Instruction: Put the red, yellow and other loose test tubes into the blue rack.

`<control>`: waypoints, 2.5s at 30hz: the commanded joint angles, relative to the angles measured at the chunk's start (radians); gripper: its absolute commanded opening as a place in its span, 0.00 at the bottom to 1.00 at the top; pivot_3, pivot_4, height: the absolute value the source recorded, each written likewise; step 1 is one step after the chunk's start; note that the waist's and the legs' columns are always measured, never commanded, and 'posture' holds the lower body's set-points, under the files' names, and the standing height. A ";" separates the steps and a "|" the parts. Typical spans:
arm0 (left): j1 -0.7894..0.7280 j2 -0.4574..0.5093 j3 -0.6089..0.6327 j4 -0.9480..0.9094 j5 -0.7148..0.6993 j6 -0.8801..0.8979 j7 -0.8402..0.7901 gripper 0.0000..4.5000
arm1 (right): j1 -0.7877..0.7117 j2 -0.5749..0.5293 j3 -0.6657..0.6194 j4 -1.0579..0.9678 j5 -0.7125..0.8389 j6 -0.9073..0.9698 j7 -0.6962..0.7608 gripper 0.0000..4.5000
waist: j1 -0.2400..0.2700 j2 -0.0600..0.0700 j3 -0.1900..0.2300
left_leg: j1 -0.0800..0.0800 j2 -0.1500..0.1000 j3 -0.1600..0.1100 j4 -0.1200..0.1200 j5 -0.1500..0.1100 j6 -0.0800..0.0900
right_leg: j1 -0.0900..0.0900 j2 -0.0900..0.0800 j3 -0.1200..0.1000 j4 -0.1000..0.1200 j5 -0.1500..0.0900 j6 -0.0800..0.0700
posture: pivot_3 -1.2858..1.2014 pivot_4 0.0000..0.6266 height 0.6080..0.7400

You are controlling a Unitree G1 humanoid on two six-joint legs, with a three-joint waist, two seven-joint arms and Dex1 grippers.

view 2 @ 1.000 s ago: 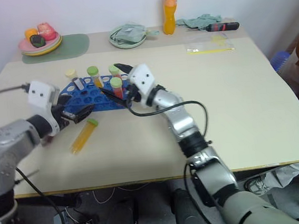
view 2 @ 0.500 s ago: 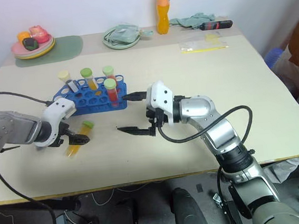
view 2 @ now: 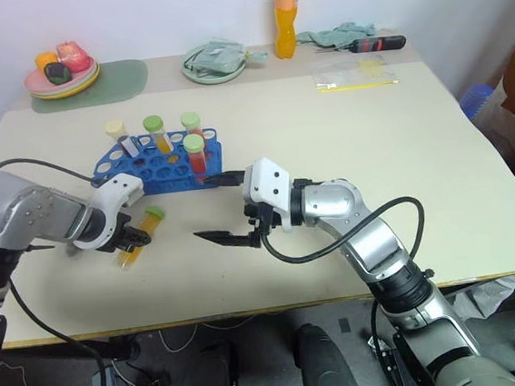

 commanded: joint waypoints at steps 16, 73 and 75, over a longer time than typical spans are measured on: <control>0.420 -0.506 0.449 -0.247 0.567 -1.309 0.157 0.16 | -0.009 0.095 -0.026 0.058 -0.016 -0.031 -0.107 1.00 | 0.037 -0.002 -0.002 | -0.002 -0.001 0.001 0.003 0.001 -0.001 | 0.002 -0.003 0.000 -0.002 0.001 0.000 | 0.52 0.24 1.00; 0.402 -0.723 0.473 0.258 0.642 -1.717 0.048 0.99 | 0.035 0.073 -0.054 -0.035 0.004 0.049 -0.171 1.00 | 0.023 -0.003 -0.003 | -0.001 -0.001 0.001 0.003 0.001 -0.001 | 0.001 -0.002 -0.001 0.000 0.001 0.001 | 0.52 0.24 1.00; 0.460 -0.670 0.502 0.146 0.596 -1.634 0.013 0.99 | 0.036 0.070 -0.060 -0.043 0.007 0.052 -0.173 1.00 | 0.021 -0.003 -0.003 | 0.000 -0.001 0.000 0.002 0.001 -0.001 | 0.001 -0.001 -0.001 0.000 0.001 0.001 | 0.52 0.24 1.00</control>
